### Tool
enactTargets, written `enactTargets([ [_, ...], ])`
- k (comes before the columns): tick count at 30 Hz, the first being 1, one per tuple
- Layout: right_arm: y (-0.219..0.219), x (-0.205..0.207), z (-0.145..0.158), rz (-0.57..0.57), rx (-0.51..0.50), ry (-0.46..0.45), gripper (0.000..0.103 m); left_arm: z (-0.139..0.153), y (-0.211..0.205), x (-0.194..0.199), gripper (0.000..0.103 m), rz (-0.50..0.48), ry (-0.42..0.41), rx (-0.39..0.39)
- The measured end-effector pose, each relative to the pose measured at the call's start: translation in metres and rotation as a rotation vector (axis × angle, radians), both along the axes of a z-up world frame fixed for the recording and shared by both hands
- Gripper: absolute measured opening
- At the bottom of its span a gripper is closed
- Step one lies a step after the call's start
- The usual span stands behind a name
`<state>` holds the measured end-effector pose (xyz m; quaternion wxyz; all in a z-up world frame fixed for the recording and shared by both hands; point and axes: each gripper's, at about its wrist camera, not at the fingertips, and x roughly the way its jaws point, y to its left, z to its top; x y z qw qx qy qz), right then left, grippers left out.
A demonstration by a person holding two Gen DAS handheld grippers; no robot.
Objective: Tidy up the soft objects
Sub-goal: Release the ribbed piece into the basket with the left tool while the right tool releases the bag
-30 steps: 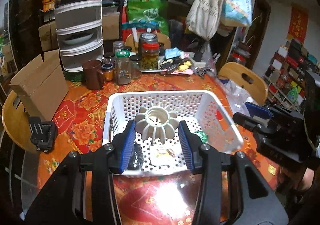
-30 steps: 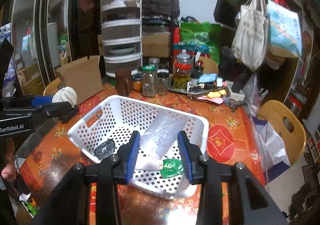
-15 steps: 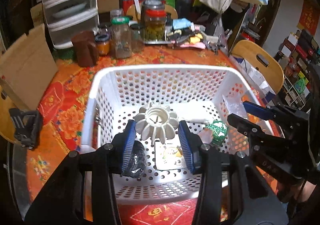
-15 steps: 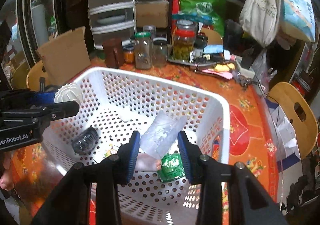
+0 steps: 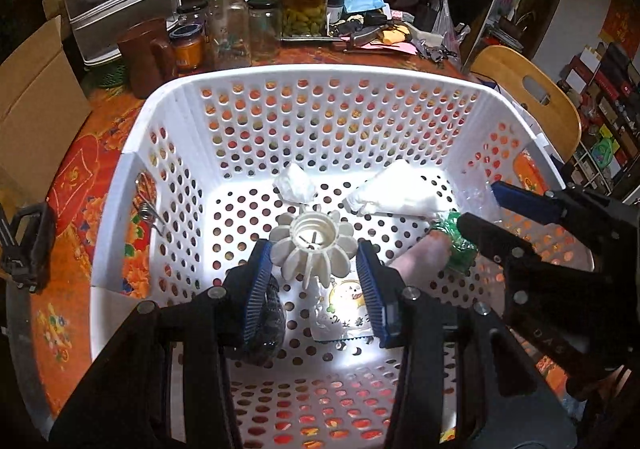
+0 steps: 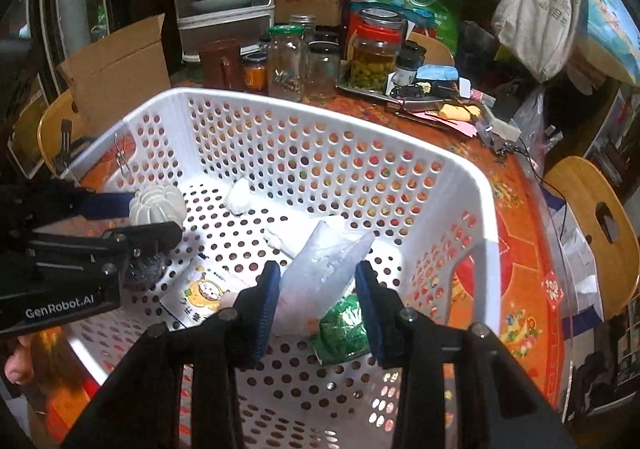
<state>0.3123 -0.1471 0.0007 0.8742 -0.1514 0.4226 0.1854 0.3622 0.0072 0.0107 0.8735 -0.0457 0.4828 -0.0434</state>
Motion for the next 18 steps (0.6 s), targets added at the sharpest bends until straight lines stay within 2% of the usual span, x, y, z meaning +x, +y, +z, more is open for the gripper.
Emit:
enactTargets([
  [7, 0.001, 0.004, -0.004, 0.004, -0.001, 0.003, 0.038, -0.006, 0.002, 0.002, 0.041, 0.010, 0.004, -0.016],
  [9, 0.001, 0.004, -0.005, 0.007, 0.003, 0.004, 0.038, -0.005, 0.003, 0.001, 0.050, 0.010, -0.002, -0.026],
  [10, 0.000, 0.003, -0.004, 0.005, 0.008, 0.003, 0.041, -0.003, 0.005, -0.001, 0.059, 0.013, -0.013, -0.029],
  [11, 0.000, 0.003, -0.004, 0.004, 0.012, 0.003, 0.049, -0.001, 0.006, -0.003, 0.066, 0.014, -0.024, -0.029],
  [13, -0.002, 0.000, 0.000, 0.011, 0.039, -0.001, 0.054, 0.006, 0.007, -0.007, 0.068, 0.007, -0.045, -0.052],
  [16, -0.006, -0.005, 0.009, 0.001, 0.059, -0.011, 0.077, 0.016, 0.010, -0.014, 0.071, -0.011, -0.064, -0.088],
  [18, -0.009, -0.009, 0.015, 0.007, 0.080, -0.018, 0.077, 0.024, 0.010, -0.021, 0.081, -0.010, -0.085, -0.075],
])
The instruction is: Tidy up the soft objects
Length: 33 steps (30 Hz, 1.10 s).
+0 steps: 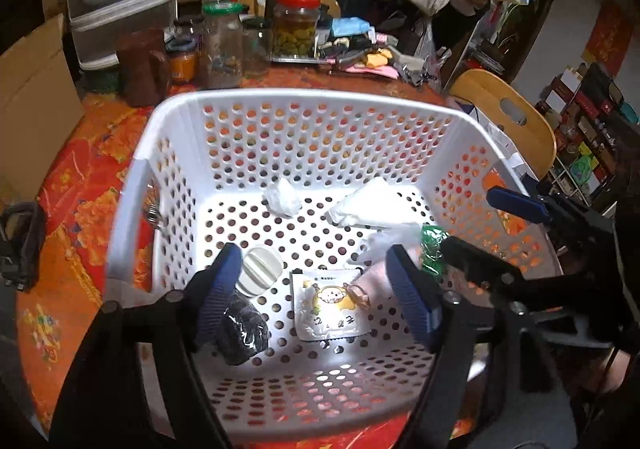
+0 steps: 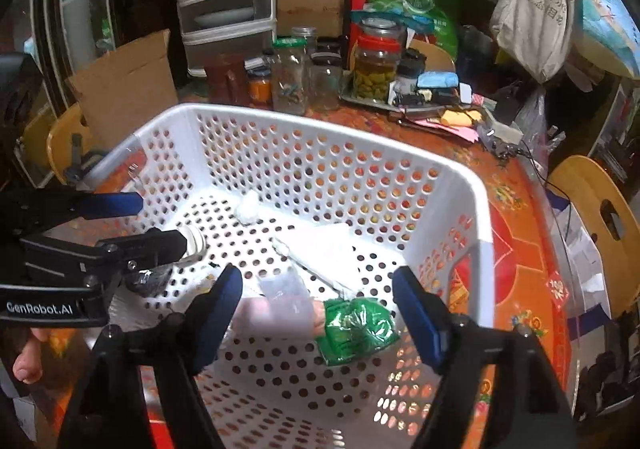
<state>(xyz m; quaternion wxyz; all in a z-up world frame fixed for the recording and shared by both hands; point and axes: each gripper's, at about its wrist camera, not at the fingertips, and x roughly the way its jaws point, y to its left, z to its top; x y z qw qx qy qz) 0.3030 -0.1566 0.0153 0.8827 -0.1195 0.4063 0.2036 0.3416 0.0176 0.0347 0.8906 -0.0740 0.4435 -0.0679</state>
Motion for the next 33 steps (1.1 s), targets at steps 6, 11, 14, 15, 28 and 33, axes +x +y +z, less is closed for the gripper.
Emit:
enactTargets([
  [6, -0.018, -0.017, 0.019, -0.011, 0.057, -0.022, 0.090, 0.028, 0.007, -0.029, 0.102, -0.002, -0.074, 0.011],
  [11, -0.030, -0.041, 0.034, -0.003, 0.114, -0.049, 0.099, 0.045, 0.013, -0.061, 0.103, 0.008, -0.130, 0.040],
  [14, -0.037, -0.059, 0.041, -0.031, 0.140, -0.062, 0.100, 0.047, 0.015, -0.077, 0.103, 0.015, -0.136, 0.090],
  [15, -0.037, -0.062, 0.042, -0.046, 0.134, -0.066, 0.100, 0.047, 0.015, -0.084, 0.103, 0.019, -0.143, 0.104],
  [28, -0.050, -0.171, 0.071, -0.104, 0.106, -0.225, 0.100, 0.079, 0.021, -0.200, 0.103, 0.080, -0.296, 0.152],
  [33, -0.045, -0.213, 0.072, -0.080, 0.085, -0.252, 0.100, 0.083, 0.010, -0.248, 0.103, 0.049, -0.314, 0.133],
])
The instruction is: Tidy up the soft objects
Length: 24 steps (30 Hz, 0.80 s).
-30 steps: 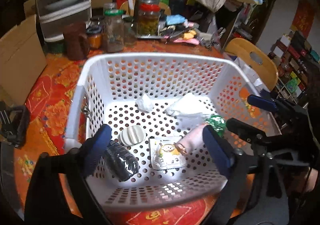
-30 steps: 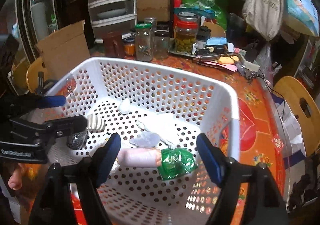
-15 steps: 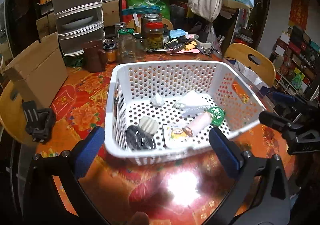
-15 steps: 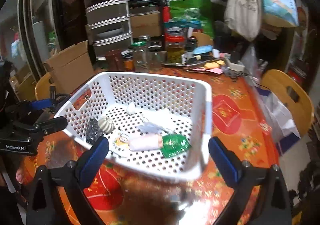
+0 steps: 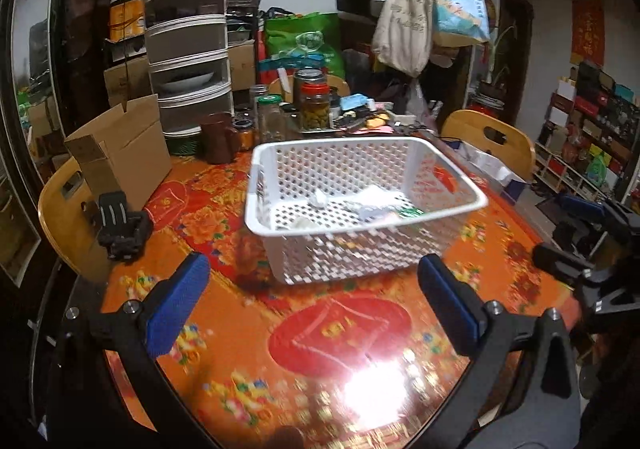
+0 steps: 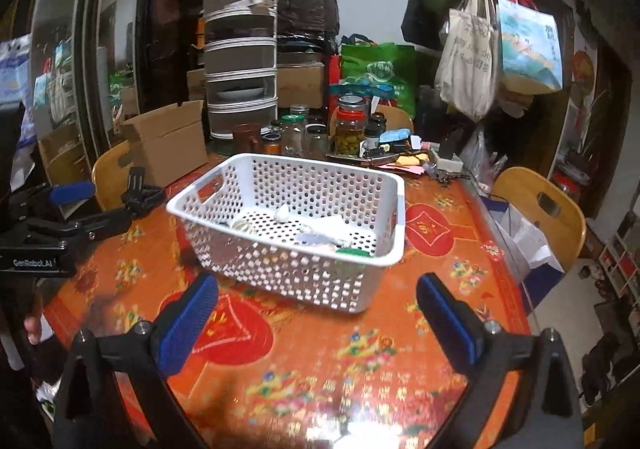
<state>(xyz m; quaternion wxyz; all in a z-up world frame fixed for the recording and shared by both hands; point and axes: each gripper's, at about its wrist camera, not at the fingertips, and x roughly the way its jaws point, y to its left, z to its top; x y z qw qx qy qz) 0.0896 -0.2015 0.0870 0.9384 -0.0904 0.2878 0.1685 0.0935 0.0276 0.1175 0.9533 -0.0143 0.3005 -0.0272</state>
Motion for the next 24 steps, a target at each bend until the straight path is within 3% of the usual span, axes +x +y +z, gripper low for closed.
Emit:
enactTargets([
  [4, 0.001, -0.032, -0.001, 0.020, 0.001, -0.007, 0.100, -0.002, -0.005, -0.037, 0.103, 0.009, 0.007, -0.032],
  [10, -0.011, -0.066, -0.003, 0.050, 0.071, -0.031, 0.100, -0.008, -0.018, -0.090, 0.103, 0.072, -0.041, 0.028],
  [18, -0.022, -0.067, -0.015, -0.071, 0.040, -0.031, 0.100, -0.005, -0.032, -0.107, 0.103, 0.064, -0.078, 0.039],
  [24, -0.019, -0.073, -0.015, -0.067, 0.023, -0.044, 0.100, -0.004, -0.028, -0.104, 0.103, 0.074, -0.073, 0.018],
])
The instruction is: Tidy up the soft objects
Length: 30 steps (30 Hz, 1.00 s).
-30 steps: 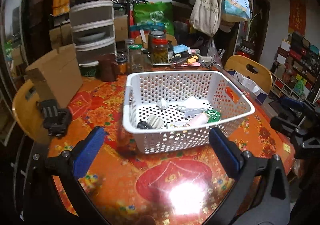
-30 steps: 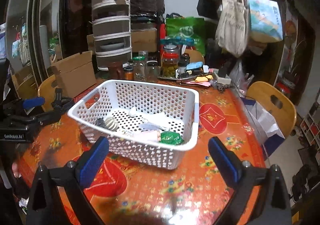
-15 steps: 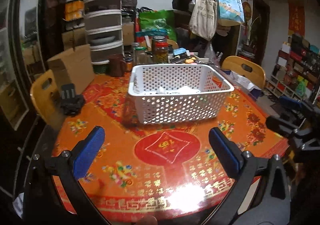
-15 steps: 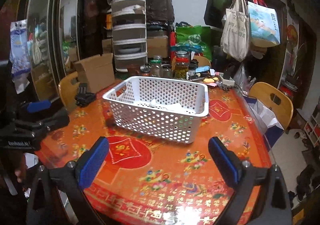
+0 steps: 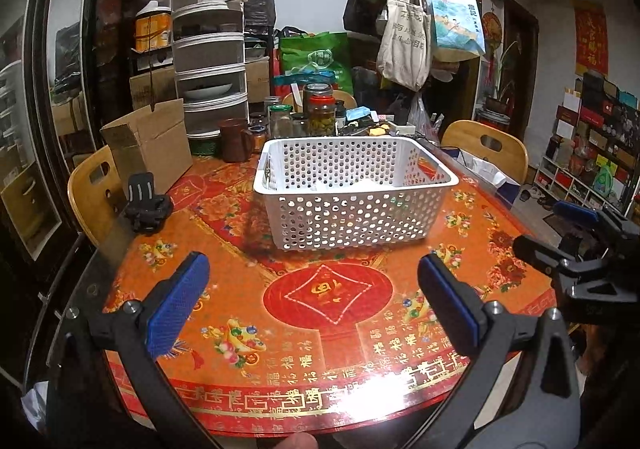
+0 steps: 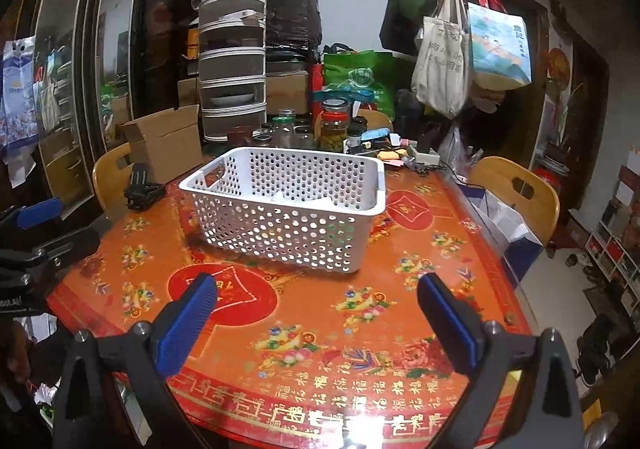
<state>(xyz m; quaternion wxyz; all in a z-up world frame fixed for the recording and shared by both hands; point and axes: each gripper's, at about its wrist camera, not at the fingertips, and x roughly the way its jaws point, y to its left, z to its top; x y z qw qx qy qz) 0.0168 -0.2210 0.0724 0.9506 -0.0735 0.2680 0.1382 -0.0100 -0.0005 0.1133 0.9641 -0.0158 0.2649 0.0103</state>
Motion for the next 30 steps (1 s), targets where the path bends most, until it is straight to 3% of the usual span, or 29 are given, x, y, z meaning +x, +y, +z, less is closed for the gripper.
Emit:
enactTargets([
  [30, -0.0013, -0.0043, 0.0049, 0.008, 0.029, 0.012, 0.100, -0.0034, 0.0058, 0.0068, 0.103, -0.004, 0.019, -0.004],
])
